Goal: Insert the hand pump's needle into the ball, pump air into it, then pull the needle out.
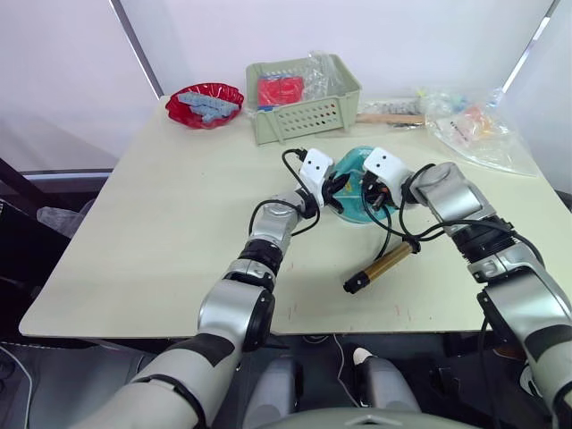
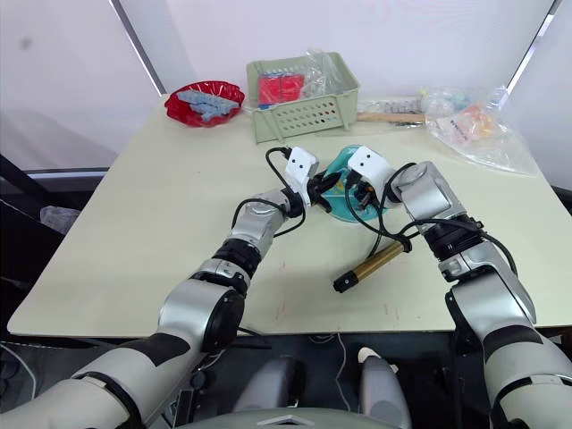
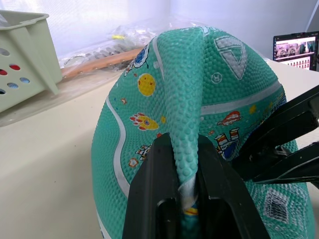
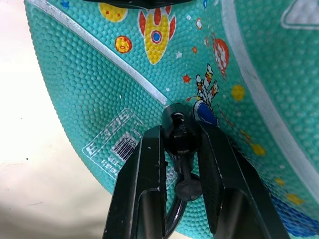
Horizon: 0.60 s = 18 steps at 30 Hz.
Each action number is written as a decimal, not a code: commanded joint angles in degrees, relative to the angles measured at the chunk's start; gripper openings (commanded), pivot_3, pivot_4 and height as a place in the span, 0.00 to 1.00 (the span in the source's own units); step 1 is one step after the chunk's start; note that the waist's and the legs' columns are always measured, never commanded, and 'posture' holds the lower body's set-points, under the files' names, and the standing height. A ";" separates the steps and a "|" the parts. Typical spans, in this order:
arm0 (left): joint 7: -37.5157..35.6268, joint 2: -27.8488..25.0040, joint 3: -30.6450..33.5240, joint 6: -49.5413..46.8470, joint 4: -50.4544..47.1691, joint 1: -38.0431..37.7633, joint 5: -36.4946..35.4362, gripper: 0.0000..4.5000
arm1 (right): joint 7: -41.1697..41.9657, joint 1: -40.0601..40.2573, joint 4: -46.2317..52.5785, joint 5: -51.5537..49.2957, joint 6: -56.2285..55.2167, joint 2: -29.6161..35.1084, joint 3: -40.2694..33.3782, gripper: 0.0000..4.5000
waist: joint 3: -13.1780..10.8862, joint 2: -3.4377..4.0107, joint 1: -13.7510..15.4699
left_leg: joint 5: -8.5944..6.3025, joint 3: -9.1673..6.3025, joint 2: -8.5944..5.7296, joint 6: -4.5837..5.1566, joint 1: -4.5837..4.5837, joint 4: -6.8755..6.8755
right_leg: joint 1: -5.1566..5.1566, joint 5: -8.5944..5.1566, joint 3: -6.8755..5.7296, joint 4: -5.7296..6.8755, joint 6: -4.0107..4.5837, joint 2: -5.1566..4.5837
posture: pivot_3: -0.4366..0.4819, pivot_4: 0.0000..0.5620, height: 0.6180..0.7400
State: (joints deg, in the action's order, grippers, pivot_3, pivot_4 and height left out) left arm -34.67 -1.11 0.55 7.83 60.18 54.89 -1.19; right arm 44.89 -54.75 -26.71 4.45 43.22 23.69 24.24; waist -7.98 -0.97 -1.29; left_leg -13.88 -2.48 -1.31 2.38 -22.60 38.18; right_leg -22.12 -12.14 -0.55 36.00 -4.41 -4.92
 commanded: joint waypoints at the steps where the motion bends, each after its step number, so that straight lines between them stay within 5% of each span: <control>1: -3.21 2.54 -3.28 -2.38 2.02 -1.92 1.59 0.00 | -1.62 0.59 -6.83 2.86 -0.90 -2.27 2.05 0.08 | 0.12 -0.01 -0.20 | 0.00 -0.02 0.00 0.00 0.01 -0.01 | 0.00 0.00 0.00 0.00 0.00 0.00 | 0.48 0.27 0.97; 18: -2.91 2.93 -2.74 -1.99 2.92 -1.64 1.83 0.00 | -5.26 -0.47 -19.42 5.34 -3.69 -9.57 -2.79 0.08 | 1.35 -0.43 -1.10 | -0.02 -1.07 -0.52 -0.04 0.95 -0.72 | 0.49 -0.23 0.28 -0.10 -0.05 0.02 | 0.48 0.27 0.97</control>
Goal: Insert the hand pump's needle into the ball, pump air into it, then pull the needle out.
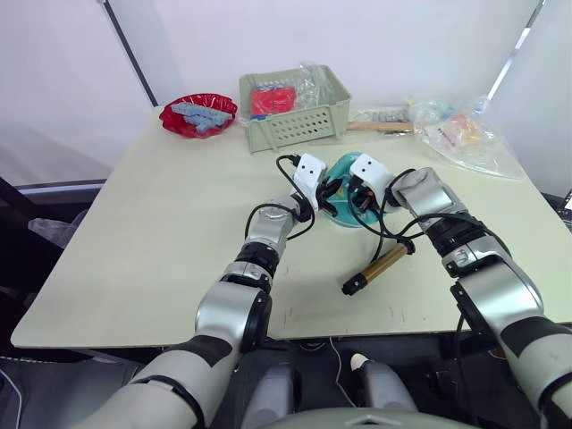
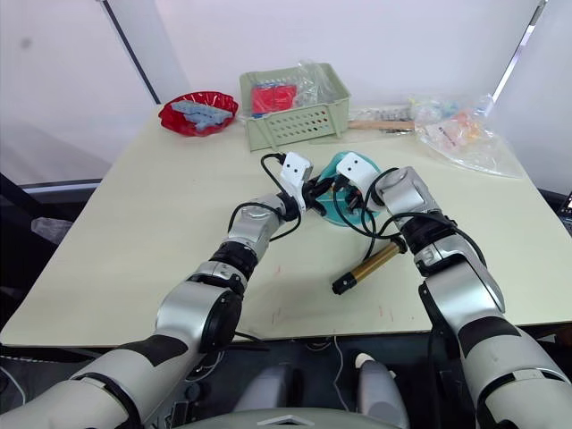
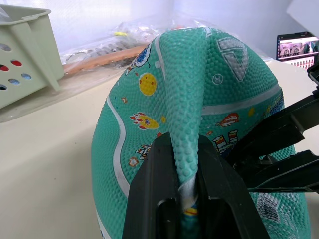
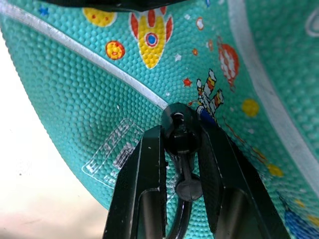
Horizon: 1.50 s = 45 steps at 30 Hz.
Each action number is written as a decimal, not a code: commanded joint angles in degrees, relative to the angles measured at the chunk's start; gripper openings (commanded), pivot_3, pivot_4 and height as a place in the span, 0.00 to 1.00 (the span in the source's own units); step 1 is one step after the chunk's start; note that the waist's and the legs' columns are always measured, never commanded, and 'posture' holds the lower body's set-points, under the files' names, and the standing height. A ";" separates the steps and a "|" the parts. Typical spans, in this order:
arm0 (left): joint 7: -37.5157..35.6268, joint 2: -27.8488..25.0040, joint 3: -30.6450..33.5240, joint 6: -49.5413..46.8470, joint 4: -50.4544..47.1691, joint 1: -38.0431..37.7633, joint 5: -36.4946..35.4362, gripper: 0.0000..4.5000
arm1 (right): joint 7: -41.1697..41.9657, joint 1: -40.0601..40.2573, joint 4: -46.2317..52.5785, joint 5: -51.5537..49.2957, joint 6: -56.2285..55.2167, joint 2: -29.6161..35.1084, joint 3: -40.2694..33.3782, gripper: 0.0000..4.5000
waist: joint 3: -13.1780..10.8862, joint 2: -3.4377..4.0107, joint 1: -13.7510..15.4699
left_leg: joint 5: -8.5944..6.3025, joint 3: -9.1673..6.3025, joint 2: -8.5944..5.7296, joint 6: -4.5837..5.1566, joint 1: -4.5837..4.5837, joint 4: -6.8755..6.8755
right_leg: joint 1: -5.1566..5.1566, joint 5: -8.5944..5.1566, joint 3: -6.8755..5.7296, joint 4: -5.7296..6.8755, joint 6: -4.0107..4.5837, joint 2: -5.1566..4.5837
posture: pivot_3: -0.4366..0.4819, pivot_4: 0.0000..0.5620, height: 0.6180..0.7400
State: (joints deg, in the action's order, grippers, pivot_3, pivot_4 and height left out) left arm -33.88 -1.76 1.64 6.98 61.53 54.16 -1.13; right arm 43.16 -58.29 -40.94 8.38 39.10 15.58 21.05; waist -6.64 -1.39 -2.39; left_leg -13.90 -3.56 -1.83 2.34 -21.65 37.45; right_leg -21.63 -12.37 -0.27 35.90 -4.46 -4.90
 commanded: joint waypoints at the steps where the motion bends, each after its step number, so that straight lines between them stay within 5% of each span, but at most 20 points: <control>1: -3.68 3.60 -3.83 -1.14 1.54 -0.92 1.76 0.00 | -3.56 3.25 -4.83 1.35 0.43 -1.34 -0.08 0.08 | 0.02 0.00 0.00 | -0.01 -0.01 0.00 -0.02 0.01 -0.01 | 0.00 0.00 0.00 0.00 0.00 0.00 | 0.48 0.27 0.97; 11: -3.21 3.08 -3.52 -0.78 1.56 -1.42 1.92 0.00 | -0.86 9.82 20.95 -2.96 6.59 5.01 -7.77 0.08 | -0.57 0.76 0.85 | -0.11 -0.09 -0.15 -0.20 -0.27 -0.02 | -0.19 -0.02 0.00 -0.04 -0.04 -0.09 | 0.48 0.27 0.97; 18: -3.00 3.17 -3.33 -0.66 2.02 -1.25 2.07 0.00 | 0.95 13.25 33.76 -6.92 12.87 10.31 -10.56 0.86 | -0.96 1.08 2.78 | 0.05 -0.21 -0.53 -0.02 -1.27 -0.05 | -1.05 0.11 -0.02 -0.04 0.16 -0.18 | 0.48 0.27 0.97; 20: -3.00 3.16 -3.44 -0.67 2.19 -1.11 2.00 0.00 | 1.52 15.03 37.92 -8.29 13.98 12.41 -11.63 0.98 | -1.10 1.11 3.10 | 0.05 -0.21 -0.62 -0.01 -1.28 -0.06 | -1.05 0.09 -0.02 -0.06 0.12 -0.22 | 0.48 0.27 0.97; 29: -3.14 3.10 -3.73 -0.53 2.48 -0.80 1.78 0.00 | 0.43 26.32 54.18 -16.89 11.58 16.17 -23.47 0.98 | -1.39 1.09 3.15 | 0.05 -0.36 -0.67 -0.01 -1.35 -0.09 | -1.04 0.00 -0.14 -0.10 -0.01 -0.26 | 0.48 0.27 0.97; 35: -3.75 2.92 -3.99 -0.49 1.78 -1.00 1.67 0.00 | 2.70 41.98 65.20 -25.83 3.18 16.02 -36.87 0.98 | -1.47 0.98 3.49 | 0.05 -0.60 -0.76 -0.01 -1.43 -0.10 | -0.97 -0.10 -0.30 -0.20 -0.15 -0.34 | 0.48 0.27 0.97; 45: -4.49 2.66 -4.14 -0.67 1.09 -0.44 1.45 0.00 | 9.01 62.35 65.86 -34.56 -11.32 16.68 -51.02 0.98 | -1.60 0.86 3.20 | 0.05 -0.66 -0.84 0.00 -1.38 -0.10 | -0.91 -0.21 -0.29 -0.17 -0.33 -0.43 | 0.48 0.27 0.97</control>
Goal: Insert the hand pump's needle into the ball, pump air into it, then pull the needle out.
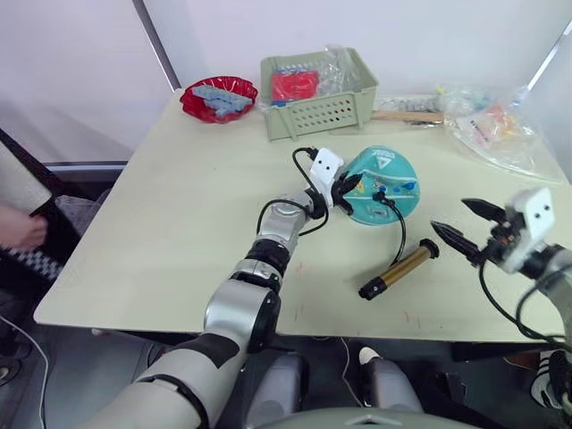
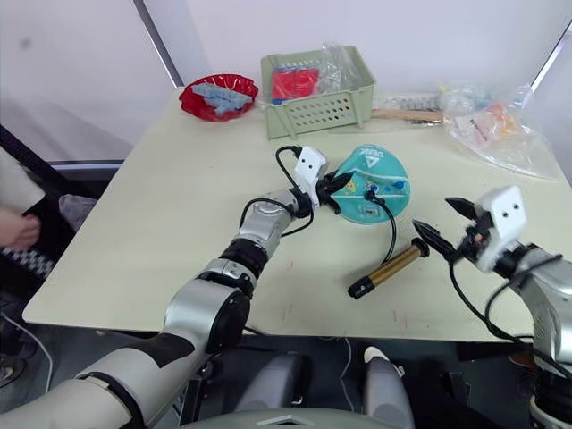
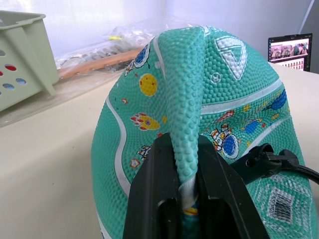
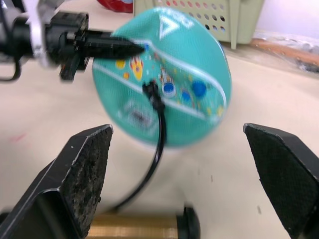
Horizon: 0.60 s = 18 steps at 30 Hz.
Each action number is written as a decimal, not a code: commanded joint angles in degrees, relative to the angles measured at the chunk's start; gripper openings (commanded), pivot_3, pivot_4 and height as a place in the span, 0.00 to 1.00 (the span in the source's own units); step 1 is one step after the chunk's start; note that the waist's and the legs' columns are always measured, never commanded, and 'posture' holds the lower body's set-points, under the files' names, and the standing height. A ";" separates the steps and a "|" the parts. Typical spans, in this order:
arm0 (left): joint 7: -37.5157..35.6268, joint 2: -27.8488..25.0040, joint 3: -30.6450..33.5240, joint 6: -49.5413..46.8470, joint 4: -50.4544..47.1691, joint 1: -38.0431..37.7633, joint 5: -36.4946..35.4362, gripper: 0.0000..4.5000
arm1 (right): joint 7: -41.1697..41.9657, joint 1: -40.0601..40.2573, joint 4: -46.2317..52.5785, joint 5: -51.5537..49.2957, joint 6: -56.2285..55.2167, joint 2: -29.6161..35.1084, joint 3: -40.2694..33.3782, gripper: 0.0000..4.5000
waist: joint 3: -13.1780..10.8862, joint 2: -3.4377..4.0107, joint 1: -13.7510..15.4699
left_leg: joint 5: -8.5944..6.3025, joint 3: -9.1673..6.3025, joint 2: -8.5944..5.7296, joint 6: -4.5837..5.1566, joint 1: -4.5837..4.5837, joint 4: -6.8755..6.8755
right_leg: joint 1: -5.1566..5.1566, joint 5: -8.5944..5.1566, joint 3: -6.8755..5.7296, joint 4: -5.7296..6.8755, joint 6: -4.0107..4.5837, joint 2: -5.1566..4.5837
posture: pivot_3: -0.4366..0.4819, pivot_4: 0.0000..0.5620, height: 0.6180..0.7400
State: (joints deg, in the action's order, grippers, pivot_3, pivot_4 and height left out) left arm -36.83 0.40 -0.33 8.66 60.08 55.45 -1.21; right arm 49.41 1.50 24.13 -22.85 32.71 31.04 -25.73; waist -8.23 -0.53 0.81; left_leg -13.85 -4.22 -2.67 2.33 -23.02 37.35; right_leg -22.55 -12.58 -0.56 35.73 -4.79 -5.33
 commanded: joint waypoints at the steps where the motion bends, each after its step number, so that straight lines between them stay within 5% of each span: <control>1: -1.57 0.52 -2.20 -2.35 2.59 -1.57 1.55 0.00 | 4.69 4.62 -0.05 -3.85 -7.10 1.94 -5.46 0.98 | -0.02 -0.02 0.03 | 0.00 0.02 -0.01 0.00 0.00 0.00 | -0.01 0.00 0.02 0.00 0.00 0.00 | 0.48 0.27 0.97; 8: -1.90 0.47 -2.26 -1.63 1.93 -1.98 1.37 0.00 | 13.32 13.02 -3.54 -10.54 -16.93 3.35 -12.78 0.98 | -0.15 -0.19 0.03 | 0.00 0.01 0.05 0.00 0.02 0.00 | 0.01 0.00 0.02 0.00 -0.01 -0.01 | 0.48 0.27 0.97; 9: -1.96 0.47 -2.17 -1.55 1.61 -2.10 1.22 0.19 | 14.26 13.93 -4.12 -10.80 -18.60 3.29 -13.44 1.00 | -0.16 -0.20 0.14 | 0.00 0.01 0.06 0.00 0.02 0.00 | 0.01 0.00 0.02 0.00 -0.01 -0.01 | 0.48 0.27 0.97; 11: -2.05 0.42 -1.95 -1.48 0.96 -2.35 0.91 0.33 | 15.52 15.56 -4.89 -11.52 -20.75 3.21 -14.23 1.00 | -0.17 -0.20 0.11 | 0.00 0.01 0.07 0.00 0.02 0.00 | 0.03 -0.01 0.01 0.00 -0.02 -0.01 | 0.48 0.27 0.97; 17: -2.66 0.29 -1.32 -1.14 -1.79 -2.55 -0.04 0.99 | 17.19 18.77 -6.35 -13.95 -24.51 2.84 -15.09 1.00 | -0.38 -0.24 0.06 | 0.00 0.03 0.08 0.00 0.03 0.01 | 0.02 -0.02 0.05 0.00 -0.03 -0.04 | 0.48 0.27 0.97; 18: -3.28 0.33 -0.98 -0.55 -3.46 -2.78 -0.82 0.99 | 17.50 18.97 -6.83 -14.48 -25.16 2.60 -15.23 1.00 | -0.41 -0.23 0.04 | 0.00 0.03 0.09 0.00 0.04 0.01 | 0.01 -0.02 0.05 0.00 -0.03 -0.04 | 0.48 0.27 0.97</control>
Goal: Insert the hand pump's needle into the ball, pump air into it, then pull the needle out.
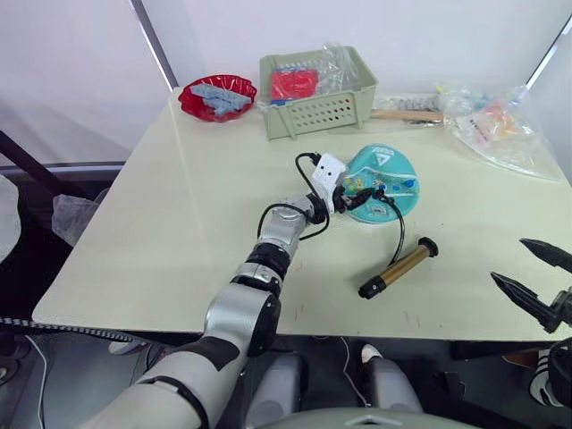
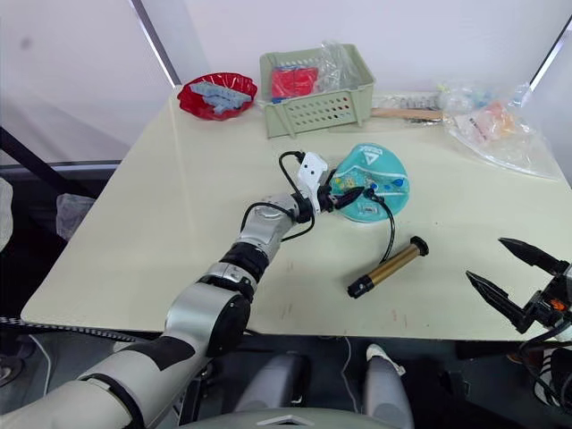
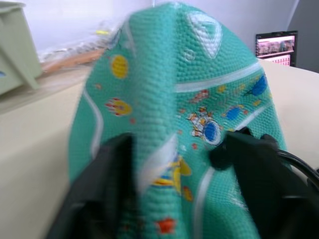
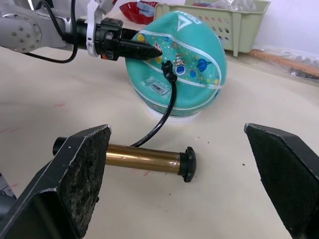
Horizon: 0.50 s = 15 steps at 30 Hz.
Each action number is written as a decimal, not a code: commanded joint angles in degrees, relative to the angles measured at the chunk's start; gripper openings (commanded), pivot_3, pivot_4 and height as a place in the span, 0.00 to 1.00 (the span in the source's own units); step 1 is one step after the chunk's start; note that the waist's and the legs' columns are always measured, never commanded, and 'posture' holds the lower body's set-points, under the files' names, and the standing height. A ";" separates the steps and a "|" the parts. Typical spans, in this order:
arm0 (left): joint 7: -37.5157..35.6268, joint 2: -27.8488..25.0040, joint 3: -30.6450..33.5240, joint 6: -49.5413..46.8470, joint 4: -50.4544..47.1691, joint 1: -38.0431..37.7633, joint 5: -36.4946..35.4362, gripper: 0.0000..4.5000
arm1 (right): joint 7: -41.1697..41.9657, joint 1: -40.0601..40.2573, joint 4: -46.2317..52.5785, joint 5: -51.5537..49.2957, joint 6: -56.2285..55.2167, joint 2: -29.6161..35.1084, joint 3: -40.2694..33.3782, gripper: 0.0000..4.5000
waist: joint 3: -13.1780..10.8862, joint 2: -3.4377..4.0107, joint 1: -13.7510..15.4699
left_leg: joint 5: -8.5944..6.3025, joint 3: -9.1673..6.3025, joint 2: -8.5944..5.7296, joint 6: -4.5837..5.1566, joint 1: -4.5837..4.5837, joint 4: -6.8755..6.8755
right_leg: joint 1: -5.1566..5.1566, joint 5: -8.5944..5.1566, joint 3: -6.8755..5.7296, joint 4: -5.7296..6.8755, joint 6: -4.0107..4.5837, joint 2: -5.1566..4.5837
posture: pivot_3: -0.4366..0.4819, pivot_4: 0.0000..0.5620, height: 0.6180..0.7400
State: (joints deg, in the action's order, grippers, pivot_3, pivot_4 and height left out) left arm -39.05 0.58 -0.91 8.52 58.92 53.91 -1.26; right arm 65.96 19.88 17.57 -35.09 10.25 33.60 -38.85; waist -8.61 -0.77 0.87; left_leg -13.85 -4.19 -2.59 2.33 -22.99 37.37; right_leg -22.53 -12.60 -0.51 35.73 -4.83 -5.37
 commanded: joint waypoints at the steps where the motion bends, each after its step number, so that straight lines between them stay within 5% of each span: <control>1: -1.53 0.15 -0.15 0.02 -3.57 -1.51 -1.33 0.99 | 1.09 0.79 -0.55 -2.62 -3.26 -0.16 -2.09 1.00 | -0.08 0.01 -0.01 | 0.00 0.00 0.00 0.00 0.01 0.00 | -0.01 0.00 0.01 0.00 0.00 0.00 | 0.48 0.27 0.97; 15: -4.26 -3.63 1.58 -6.73 -35.35 -12.20 -11.24 0.99 | 3.34 1.77 -3.94 -4.04 -10.17 -2.25 1.50 1.00 | -0.89 0.30 -0.09 | 0.00 -0.01 -0.03 -0.01 -0.16 -0.02 | -0.20 0.16 0.14 -0.01 0.27 -0.01 | 0.48 0.27 0.97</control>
State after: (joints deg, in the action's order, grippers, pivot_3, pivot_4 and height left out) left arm -42.81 -2.63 0.46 3.11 28.38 41.91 -10.61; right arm 68.78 21.73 13.59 -38.30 1.62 31.46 -36.94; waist -9.50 -0.47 0.78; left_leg -13.86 -4.19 -2.61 2.33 -23.13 37.35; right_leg -22.72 -12.44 -0.36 35.73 -4.56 -5.38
